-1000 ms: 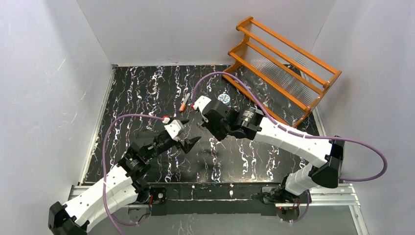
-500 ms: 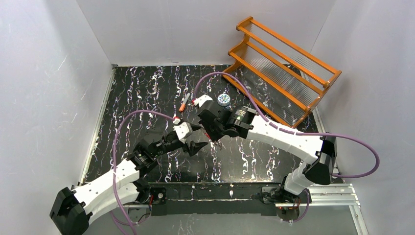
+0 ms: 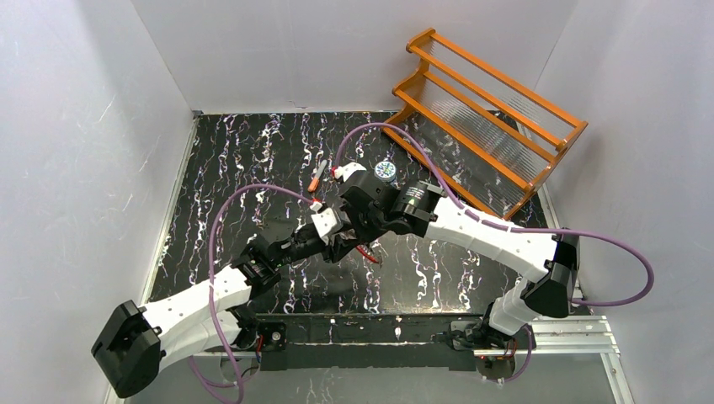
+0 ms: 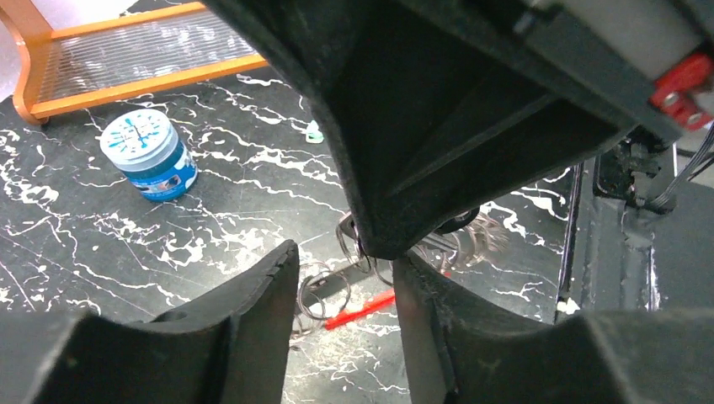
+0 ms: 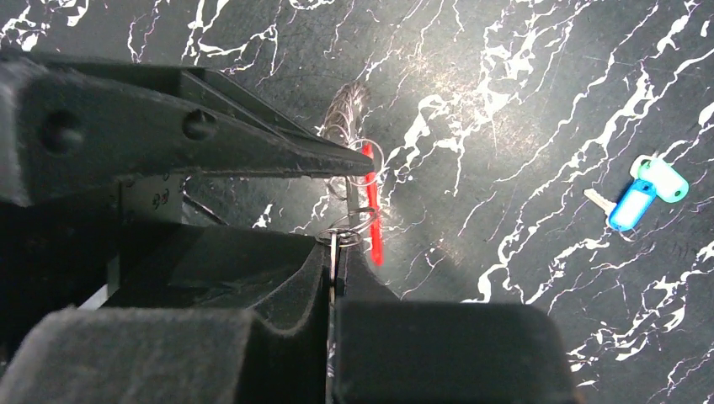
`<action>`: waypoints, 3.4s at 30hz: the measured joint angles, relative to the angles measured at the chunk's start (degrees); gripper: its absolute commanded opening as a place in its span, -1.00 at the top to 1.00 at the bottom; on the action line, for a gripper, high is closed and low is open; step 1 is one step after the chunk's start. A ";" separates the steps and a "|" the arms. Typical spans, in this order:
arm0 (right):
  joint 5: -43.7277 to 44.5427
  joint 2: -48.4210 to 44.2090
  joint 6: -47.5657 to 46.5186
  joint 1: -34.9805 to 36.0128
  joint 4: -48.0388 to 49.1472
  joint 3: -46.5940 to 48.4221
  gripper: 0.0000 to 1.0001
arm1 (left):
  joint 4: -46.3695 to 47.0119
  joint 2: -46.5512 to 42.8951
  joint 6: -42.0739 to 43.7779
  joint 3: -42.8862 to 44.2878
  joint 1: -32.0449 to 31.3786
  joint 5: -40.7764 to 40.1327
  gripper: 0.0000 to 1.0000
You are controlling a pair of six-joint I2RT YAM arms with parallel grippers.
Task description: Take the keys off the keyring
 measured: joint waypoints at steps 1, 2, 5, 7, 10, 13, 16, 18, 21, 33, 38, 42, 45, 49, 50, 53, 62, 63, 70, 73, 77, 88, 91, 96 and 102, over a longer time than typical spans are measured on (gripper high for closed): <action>-0.17 0.00 0.13 0.00 0.04 0.00 0.97 | 0.04 0.39 0.02 0.00 -0.11 -0.02 0.29; -0.24 -0.02 0.24 0.00 0.07 0.00 0.97 | 0.02 0.68 0.07 0.00 -0.17 -0.09 0.38; -0.33 -0.11 0.35 -0.09 0.55 0.00 0.97 | 0.33 0.81 0.31 0.00 -0.37 -0.15 0.60; -0.39 -0.37 0.46 -0.24 1.05 0.00 0.97 | 0.48 0.81 0.48 0.00 -0.52 -0.15 0.71; -0.85 -1.11 0.52 -0.24 1.16 -0.07 0.97 | 0.85 0.83 0.59 0.00 -0.52 -0.13 0.96; -1.29 -1.70 0.61 -0.24 1.31 -0.68 0.97 | 1.44 0.83 0.87 0.00 -0.52 -0.04 1.00; -1.29 -1.81 0.70 -0.35 1.29 -0.76 0.97 | 1.46 0.83 1.07 0.00 -0.52 0.31 1.00; -1.29 -2.08 0.72 -0.50 1.29 -0.79 0.97 | 1.68 0.83 1.25 0.00 -0.52 0.50 1.00; -1.38 -2.95 0.85 -1.40 1.27 -0.98 0.97 | 2.32 0.83 1.68 0.00 -0.52 1.27 1.00; -5.53 -4.50 1.22 -6.86 -1.40 -1.66 0.97 | 2.03 -0.04 4.98 0.02 -0.63 2.32 1.00; -8.20 -4.42 1.33 -8.37 -2.43 -1.70 0.97 | 1.99 -0.37 5.29 0.02 -0.94 2.69 1.00; -10.86 -3.87 0.61 -8.83 -2.91 -1.70 0.97 | 0.94 -0.37 5.20 0.02 -1.05 2.67 0.81; -12.66 -3.65 0.09 -8.94 -3.04 -1.70 0.97 | 0.28 -0.37 4.98 0.02 -1.05 2.60 0.42; -14.43 -3.56 0.02 -9.03 -3.23 -1.70 0.97 | -0.39 -0.37 4.24 0.02 -1.05 2.47 0.13; -14.75 -3.45 0.02 -9.05 -3.23 -1.68 0.97 | -0.52 -0.37 3.96 0.02 -1.07 2.49 0.06; -15.37 -3.10 0.17 -9.07 -3.23 -1.57 0.97 | -0.81 -0.37 3.45 0.02 -1.18 2.54 -0.07; -16.52 -2.16 1.03 -9.07 -3.26 -1.38 0.97 | -0.98 -0.09 2.14 0.33 -1.38 3.34 -0.03; -16.57 -2.14 1.16 -9.07 -3.23 -1.38 0.97 | -0.94 0.02 1.99 0.50 -1.38 3.37 -0.01; -16.81 -2.03 1.92 -9.07 -3.23 -1.33 0.97 | -0.79 1.36 0.87 1.77 -1.40 3.54 0.09; -16.81 -2.03 2.27 -9.07 -3.21 -1.27 0.97 | -0.50 2.58 0.24 2.29 -1.55 3.54 0.14; -16.87 -2.03 2.93 -9.07 -3.23 -1.27 0.97 | -0.35 3.91 -0.26 2.36 -1.79 3.50 0.26; -17.42 -2.03 3.54 -9.09 -3.21 -1.27 0.97 | 1.90 5.29 -1.62 2.38 -2.25 3.13 0.42; -17.33 -2.03 3.69 -9.18 -3.10 -1.27 0.97 | 2.14 5.42 -1.92 2.38 -2.38 3.10 0.66; -16.61 -2.08 3.87 -9.31 -3.08 -1.27 0.97 | 2.27 5.42 -1.66 2.38 -2.60 3.02 1.00; -14.14 -2.36 4.11 -9.35 -3.43 -1.27 0.97 | 2.05 5.07 -0.39 2.36 -2.56 2.84 1.00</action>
